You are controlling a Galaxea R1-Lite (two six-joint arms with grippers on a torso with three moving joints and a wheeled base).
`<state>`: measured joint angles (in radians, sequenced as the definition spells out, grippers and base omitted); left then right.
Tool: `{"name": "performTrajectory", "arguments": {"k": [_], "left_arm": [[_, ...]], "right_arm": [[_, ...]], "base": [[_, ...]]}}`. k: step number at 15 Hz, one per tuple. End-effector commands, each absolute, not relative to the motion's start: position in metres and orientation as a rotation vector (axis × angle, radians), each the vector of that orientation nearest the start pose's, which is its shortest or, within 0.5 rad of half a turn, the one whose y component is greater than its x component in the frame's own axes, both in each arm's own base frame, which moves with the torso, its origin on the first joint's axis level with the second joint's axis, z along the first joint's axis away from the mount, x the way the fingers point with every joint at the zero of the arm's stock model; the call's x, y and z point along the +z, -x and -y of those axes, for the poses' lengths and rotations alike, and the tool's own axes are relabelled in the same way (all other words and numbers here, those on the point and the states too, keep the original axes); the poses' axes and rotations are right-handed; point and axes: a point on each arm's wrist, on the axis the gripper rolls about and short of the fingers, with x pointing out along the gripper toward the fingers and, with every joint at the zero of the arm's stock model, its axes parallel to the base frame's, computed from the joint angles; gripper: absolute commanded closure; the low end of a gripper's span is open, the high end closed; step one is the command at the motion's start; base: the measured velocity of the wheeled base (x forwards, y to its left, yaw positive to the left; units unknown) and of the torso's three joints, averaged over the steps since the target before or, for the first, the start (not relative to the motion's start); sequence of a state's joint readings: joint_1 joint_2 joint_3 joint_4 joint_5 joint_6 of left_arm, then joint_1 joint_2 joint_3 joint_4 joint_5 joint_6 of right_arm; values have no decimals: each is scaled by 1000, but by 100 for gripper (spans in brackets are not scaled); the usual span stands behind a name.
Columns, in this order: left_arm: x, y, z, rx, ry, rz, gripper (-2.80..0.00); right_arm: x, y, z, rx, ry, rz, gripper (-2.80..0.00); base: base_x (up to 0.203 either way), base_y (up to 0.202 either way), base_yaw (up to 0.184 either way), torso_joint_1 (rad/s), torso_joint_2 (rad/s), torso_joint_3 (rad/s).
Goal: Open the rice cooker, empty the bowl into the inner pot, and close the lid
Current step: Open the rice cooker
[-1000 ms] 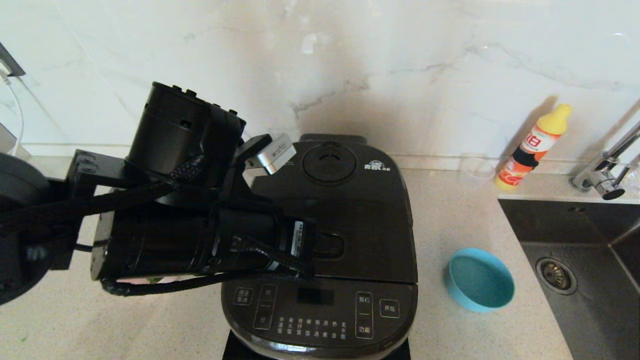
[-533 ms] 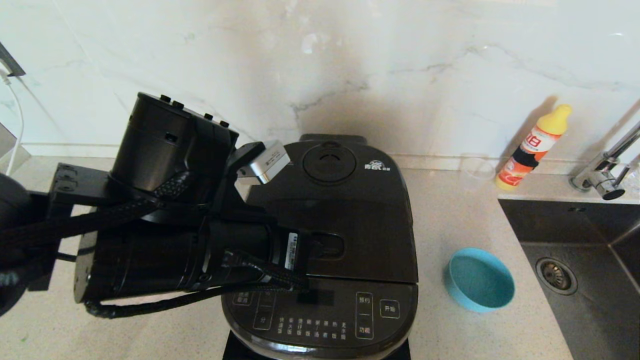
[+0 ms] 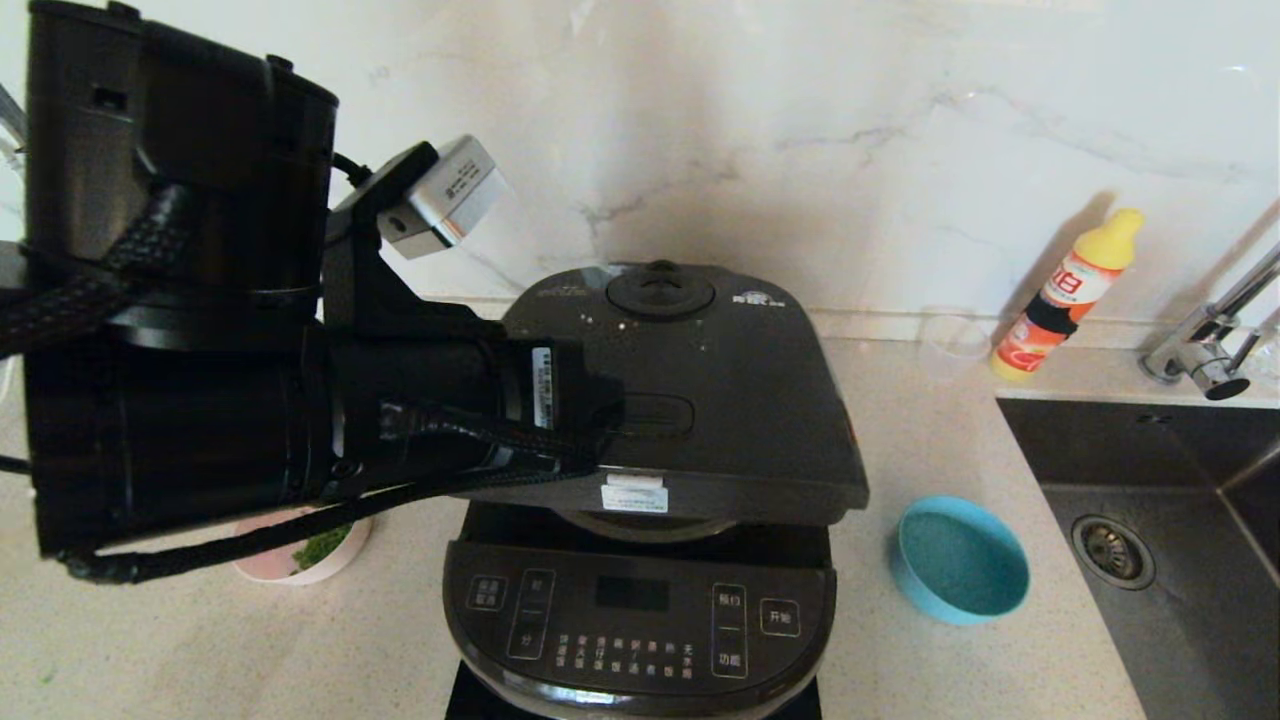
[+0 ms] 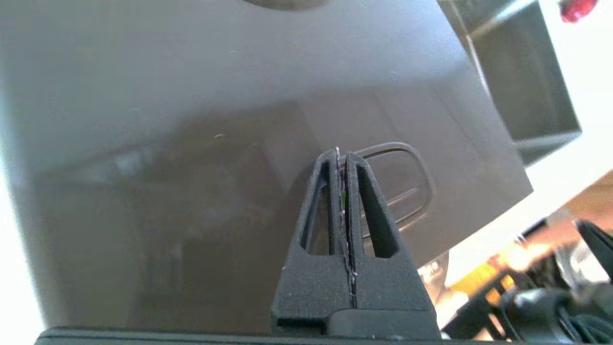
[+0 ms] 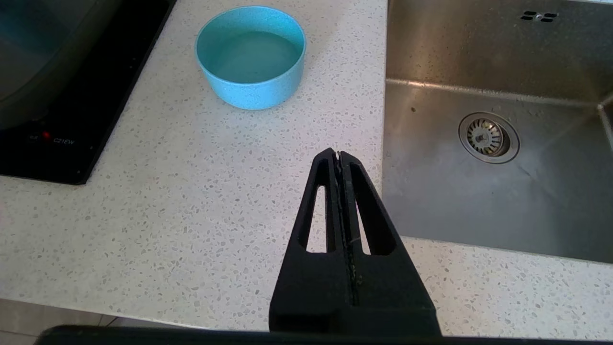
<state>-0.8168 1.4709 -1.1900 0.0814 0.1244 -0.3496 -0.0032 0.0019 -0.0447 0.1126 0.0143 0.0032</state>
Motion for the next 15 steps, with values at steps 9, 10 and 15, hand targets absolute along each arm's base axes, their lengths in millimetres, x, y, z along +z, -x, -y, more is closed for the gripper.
{"name": "performTrajectory", "arguments": {"k": [9, 10, 15], "left_arm": [[348, -165, 154, -507, 303, -90, 0], [356, -164, 148, -496, 312, -58, 0], [399, -147, 112, -440, 338, 120, 0]], "right_arm": [[76, 26, 0, 11, -4, -71, 0], [76, 26, 0, 12, -4, -71, 0], [76, 26, 0, 12, -4, -71, 0]], "base": [[0, 0, 0, 0, 0, 0], [0, 0, 0, 0, 0, 0], [0, 0, 0, 0, 0, 0]]}}
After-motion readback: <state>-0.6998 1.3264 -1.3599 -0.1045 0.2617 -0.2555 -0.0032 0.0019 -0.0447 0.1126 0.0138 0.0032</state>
